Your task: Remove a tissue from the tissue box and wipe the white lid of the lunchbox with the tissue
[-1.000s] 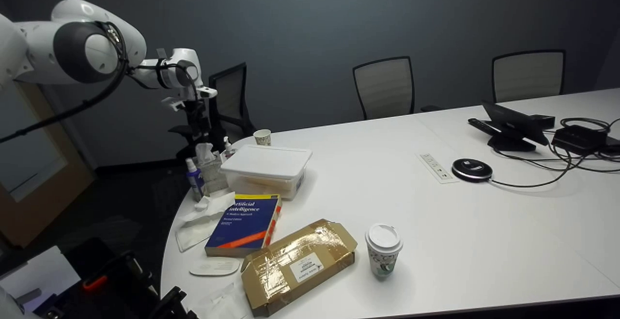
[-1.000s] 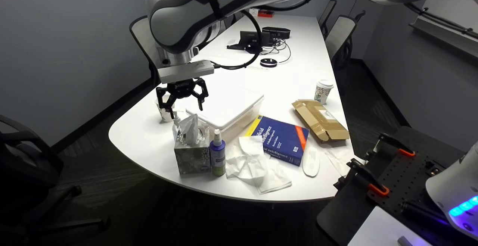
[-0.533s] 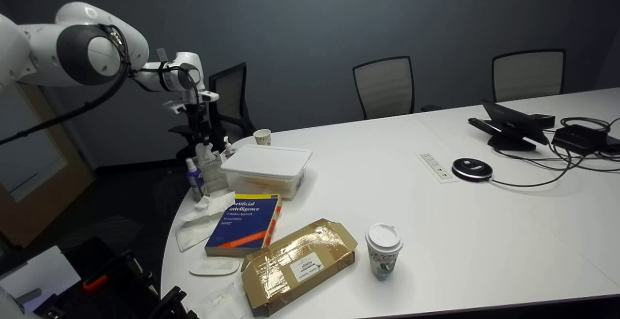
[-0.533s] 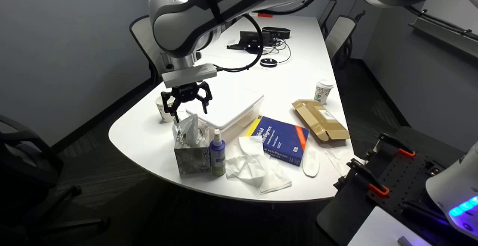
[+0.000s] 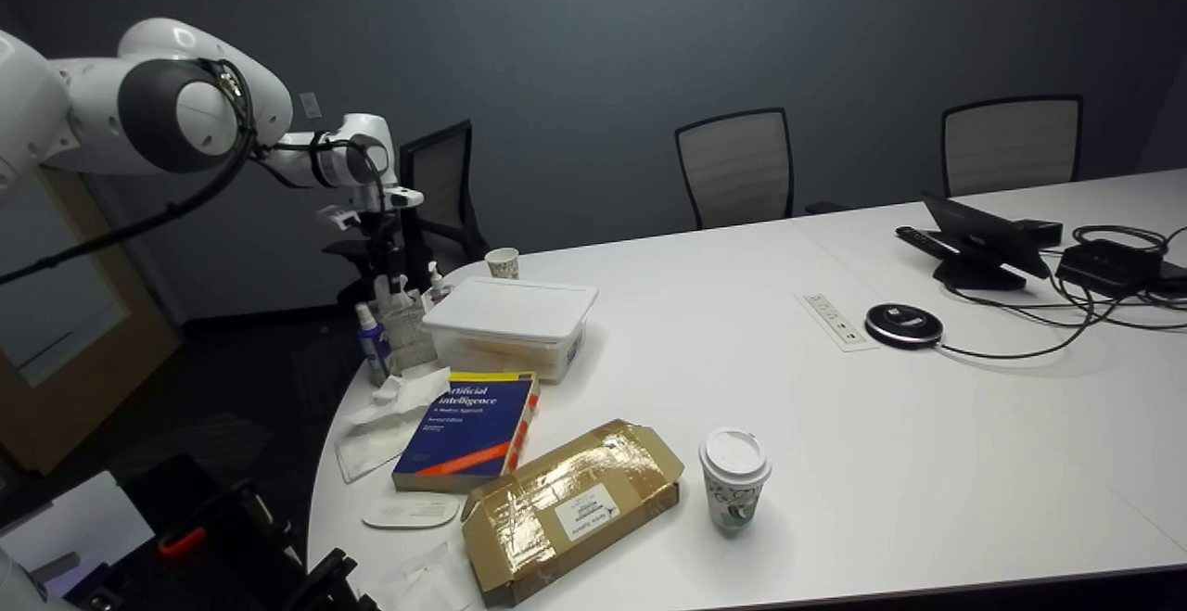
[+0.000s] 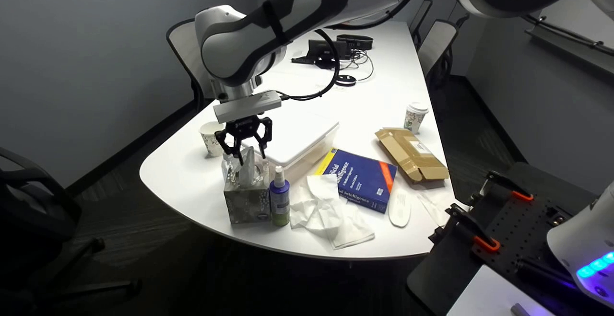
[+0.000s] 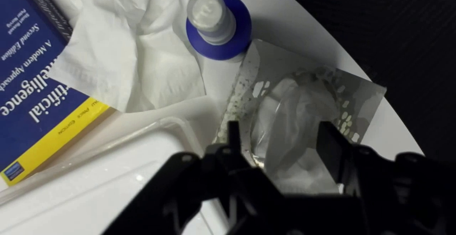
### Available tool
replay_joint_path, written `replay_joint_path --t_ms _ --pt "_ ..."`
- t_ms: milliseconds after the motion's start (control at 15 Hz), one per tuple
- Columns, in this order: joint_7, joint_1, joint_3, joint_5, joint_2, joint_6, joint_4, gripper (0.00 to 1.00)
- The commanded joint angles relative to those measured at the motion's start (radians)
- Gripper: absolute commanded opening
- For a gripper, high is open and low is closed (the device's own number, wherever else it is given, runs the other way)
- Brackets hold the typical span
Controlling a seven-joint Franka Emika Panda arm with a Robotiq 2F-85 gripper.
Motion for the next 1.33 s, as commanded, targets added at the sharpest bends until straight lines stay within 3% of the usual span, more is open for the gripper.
replay_joint_path --t_ms 0,267,600,1267 --pt "0.023 0.003 -0.011 -0.002 -0.006 -0.005 0.004 0.28" --pt "0.020 0.000 -0.009 0.006 -0.004 -0.005 0.003 0.00" --pt "0.015 -0.008 -0.005 0.012 -0.013 -0.002 0.004 0.00" --pt "-0.056 -0.039 0.019 0.006 -0.144 0.025 -0.015 0.00"
